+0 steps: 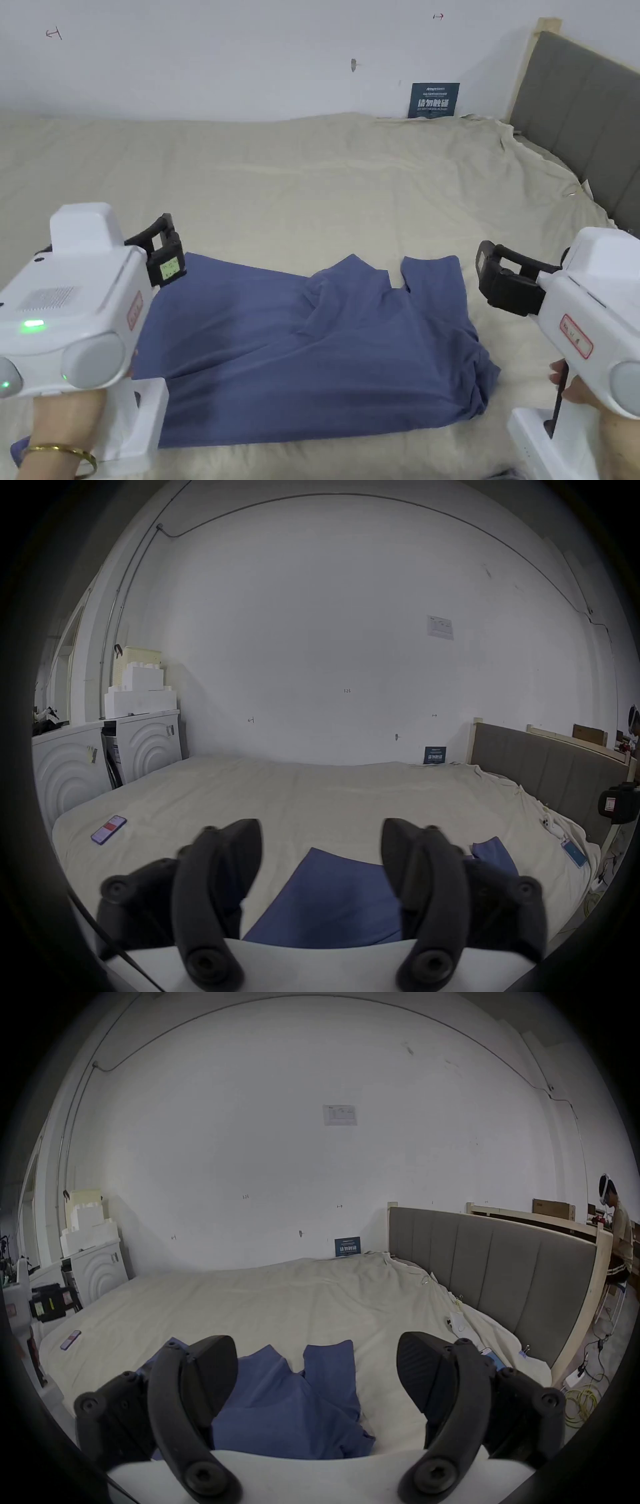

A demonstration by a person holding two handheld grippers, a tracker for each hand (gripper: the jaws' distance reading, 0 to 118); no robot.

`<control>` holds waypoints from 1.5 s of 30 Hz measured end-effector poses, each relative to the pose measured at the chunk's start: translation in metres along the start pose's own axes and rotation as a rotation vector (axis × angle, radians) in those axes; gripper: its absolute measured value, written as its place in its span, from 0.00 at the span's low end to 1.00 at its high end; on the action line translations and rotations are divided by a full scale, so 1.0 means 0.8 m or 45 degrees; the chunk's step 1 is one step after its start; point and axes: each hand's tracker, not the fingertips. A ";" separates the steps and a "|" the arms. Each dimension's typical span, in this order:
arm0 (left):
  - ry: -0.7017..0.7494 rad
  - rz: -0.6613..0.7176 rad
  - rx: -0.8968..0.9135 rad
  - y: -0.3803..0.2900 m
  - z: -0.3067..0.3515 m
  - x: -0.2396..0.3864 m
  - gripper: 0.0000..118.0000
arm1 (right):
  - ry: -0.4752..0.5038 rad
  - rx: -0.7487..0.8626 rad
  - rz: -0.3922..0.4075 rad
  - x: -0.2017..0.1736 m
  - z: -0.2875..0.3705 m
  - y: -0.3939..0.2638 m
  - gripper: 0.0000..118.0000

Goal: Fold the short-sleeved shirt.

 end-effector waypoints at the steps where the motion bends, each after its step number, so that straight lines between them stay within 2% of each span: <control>1: -0.004 0.009 -0.004 -0.002 0.000 0.001 0.47 | 0.006 0.004 -0.002 -0.003 0.002 -0.001 0.71; 3: -0.010 0.016 -0.010 -0.010 0.003 0.000 0.20 | 0.016 0.014 0.000 -0.006 0.002 -0.003 0.53; 4: -0.004 0.018 -0.009 -0.013 0.004 0.000 0.12 | 0.018 0.013 0.002 -0.005 -0.001 -0.004 0.42; 5: -0.001 0.019 -0.006 -0.014 0.004 0.000 0.05 | 0.027 0.015 0.006 -0.006 -0.001 -0.005 0.25; 6: 0.005 0.026 -0.007 -0.015 0.005 -0.001 0.00 | 0.032 0.014 0.005 -0.008 -0.002 -0.006 0.11; 7: -0.002 0.031 -0.012 -0.016 0.005 -0.004 0.00 | 0.033 0.011 0.006 -0.010 -0.002 -0.007 0.02; 8: -0.012 0.042 -0.017 -0.016 0.006 -0.006 0.00 | 0.028 0.012 0.005 -0.007 -0.007 -0.010 0.00; 12: -0.023 0.033 -0.041 -0.017 0.006 -0.007 0.00 | 0.040 -0.016 -0.014 -0.010 -0.012 -0.013 0.00; 25: -0.043 0.052 -0.067 -0.021 0.004 -0.004 0.00 | 0.042 -0.040 0.017 -0.013 -0.020 -0.016 0.00; 33: -0.032 0.006 -0.051 -0.021 0.002 0.002 0.00 | 0.024 -0.073 0.047 -0.001 -0.043 0.010 0.00; 37: -0.023 -0.017 -0.045 -0.022 -0.001 0.005 0.00 | 0.013 -0.164 0.053 0.004 -0.076 0.037 0.00; 40: -0.020 -0.021 -0.038 -0.022 -0.003 0.006 0.00 | 0.004 -0.333 0.076 0.011 -0.118 0.058 0.01; 41: -0.020 -0.021 -0.037 -0.022 -0.002 0.006 0.00 | 0.008 -0.384 0.065 0.015 -0.133 0.062 0.08; 44: -0.014 -0.016 -0.035 -0.022 -0.006 0.007 0.00 | -0.020 -0.533 0.061 0.024 -0.178 0.070 0.52; 45: -0.013 -0.014 -0.039 -0.022 -0.007 0.008 0.00 | -0.005 -0.608 0.078 0.027 -0.193 0.070 0.57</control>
